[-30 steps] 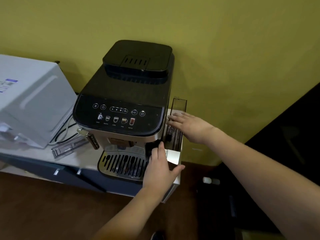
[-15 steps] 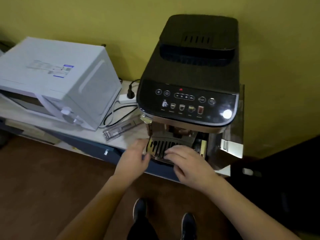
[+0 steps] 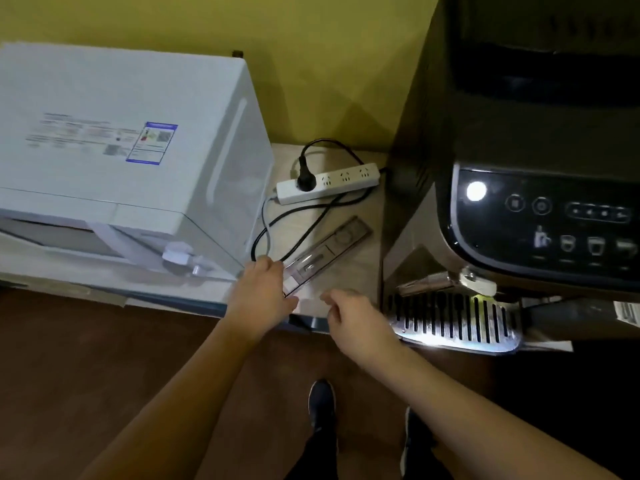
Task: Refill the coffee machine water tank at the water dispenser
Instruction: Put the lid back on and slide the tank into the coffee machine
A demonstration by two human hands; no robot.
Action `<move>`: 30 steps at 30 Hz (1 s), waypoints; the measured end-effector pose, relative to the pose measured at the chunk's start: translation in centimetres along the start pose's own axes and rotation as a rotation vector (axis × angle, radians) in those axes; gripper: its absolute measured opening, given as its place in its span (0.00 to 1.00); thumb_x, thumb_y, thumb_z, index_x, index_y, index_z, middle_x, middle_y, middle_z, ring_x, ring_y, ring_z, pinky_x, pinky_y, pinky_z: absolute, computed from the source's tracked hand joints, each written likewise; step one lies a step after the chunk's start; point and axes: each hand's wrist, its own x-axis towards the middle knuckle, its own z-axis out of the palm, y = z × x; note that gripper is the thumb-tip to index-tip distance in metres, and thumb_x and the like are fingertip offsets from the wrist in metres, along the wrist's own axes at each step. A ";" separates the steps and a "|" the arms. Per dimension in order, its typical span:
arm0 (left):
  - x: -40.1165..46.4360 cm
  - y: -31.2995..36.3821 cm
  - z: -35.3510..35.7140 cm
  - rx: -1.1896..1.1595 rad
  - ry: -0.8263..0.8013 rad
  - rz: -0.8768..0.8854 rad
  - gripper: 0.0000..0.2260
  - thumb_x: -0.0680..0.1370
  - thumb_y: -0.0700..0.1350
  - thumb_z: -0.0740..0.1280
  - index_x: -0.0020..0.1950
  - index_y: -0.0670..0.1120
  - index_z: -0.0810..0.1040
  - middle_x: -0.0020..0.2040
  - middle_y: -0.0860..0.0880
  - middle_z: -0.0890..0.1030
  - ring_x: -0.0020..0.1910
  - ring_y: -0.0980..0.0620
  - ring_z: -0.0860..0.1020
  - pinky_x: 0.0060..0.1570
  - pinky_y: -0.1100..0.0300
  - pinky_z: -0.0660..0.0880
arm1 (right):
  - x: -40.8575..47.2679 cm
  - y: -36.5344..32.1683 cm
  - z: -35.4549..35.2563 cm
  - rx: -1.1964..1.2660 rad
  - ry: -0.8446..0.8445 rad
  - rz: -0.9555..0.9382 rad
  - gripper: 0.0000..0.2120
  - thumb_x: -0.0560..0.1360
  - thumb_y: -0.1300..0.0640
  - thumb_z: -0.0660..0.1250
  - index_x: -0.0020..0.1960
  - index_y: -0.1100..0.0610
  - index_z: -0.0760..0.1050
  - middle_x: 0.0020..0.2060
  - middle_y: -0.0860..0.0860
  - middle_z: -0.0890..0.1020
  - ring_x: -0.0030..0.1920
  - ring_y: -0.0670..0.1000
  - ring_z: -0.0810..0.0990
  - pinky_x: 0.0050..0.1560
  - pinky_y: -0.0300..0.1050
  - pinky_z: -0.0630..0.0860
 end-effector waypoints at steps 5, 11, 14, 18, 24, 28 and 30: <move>1.0 -1.0 1.1 0.092 -0.033 0.016 0.24 0.71 0.55 0.72 0.62 0.44 0.73 0.58 0.44 0.73 0.58 0.45 0.70 0.60 0.51 0.71 | 5.1 -0.5 1.9 0.184 0.060 0.348 0.12 0.81 0.56 0.58 0.61 0.55 0.75 0.58 0.56 0.80 0.56 0.55 0.79 0.57 0.48 0.76; 1.2 -1.8 1.6 -0.022 -0.055 -0.050 0.21 0.70 0.54 0.71 0.57 0.43 0.76 0.54 0.44 0.74 0.55 0.46 0.71 0.54 0.53 0.72 | 9.7 -1.9 4.0 0.470 0.150 0.586 0.17 0.81 0.48 0.59 0.62 0.58 0.75 0.57 0.57 0.81 0.53 0.57 0.79 0.46 0.43 0.69; -0.2 -2.8 1.5 -0.215 -0.016 -0.110 0.23 0.70 0.55 0.73 0.60 0.44 0.76 0.53 0.46 0.73 0.54 0.48 0.73 0.52 0.55 0.74 | 9.3 -3.5 4.1 0.496 0.237 0.481 0.10 0.80 0.52 0.61 0.50 0.57 0.76 0.45 0.55 0.81 0.45 0.56 0.79 0.43 0.44 0.71; -2.6 -2.5 -0.6 -0.482 0.145 -0.164 0.28 0.70 0.54 0.75 0.66 0.47 0.73 0.56 0.51 0.74 0.54 0.52 0.75 0.55 0.56 0.75 | 5.8 -7.7 1.6 0.384 0.367 0.189 0.07 0.80 0.52 0.62 0.50 0.55 0.75 0.41 0.48 0.77 0.42 0.50 0.77 0.40 0.43 0.70; -4.3 2.7 -7.5 -0.740 0.513 -0.037 0.24 0.69 0.52 0.75 0.61 0.49 0.72 0.55 0.49 0.76 0.52 0.52 0.76 0.53 0.57 0.74 | -1.6 -12.7 -5.9 0.279 0.605 -0.312 0.08 0.79 0.53 0.65 0.55 0.56 0.77 0.47 0.50 0.79 0.48 0.48 0.77 0.49 0.48 0.77; -4.9 8.6 -13.5 -0.860 0.732 0.126 0.26 0.68 0.60 0.71 0.61 0.48 0.74 0.54 0.50 0.77 0.51 0.57 0.76 0.52 0.66 0.72 | -6.9 -13.7 -11.8 0.250 0.876 -0.554 0.08 0.78 0.58 0.67 0.54 0.61 0.78 0.47 0.53 0.80 0.47 0.50 0.78 0.48 0.48 0.77; -5.4 12.1 -15.9 -0.845 0.779 0.223 0.24 0.68 0.60 0.72 0.59 0.50 0.73 0.54 0.50 0.76 0.50 0.57 0.75 0.50 0.68 0.71 | -8.9 -13.0 -14.9 0.249 0.990 -0.588 0.07 0.78 0.59 0.67 0.54 0.62 0.78 0.45 0.53 0.80 0.46 0.48 0.78 0.47 0.44 0.77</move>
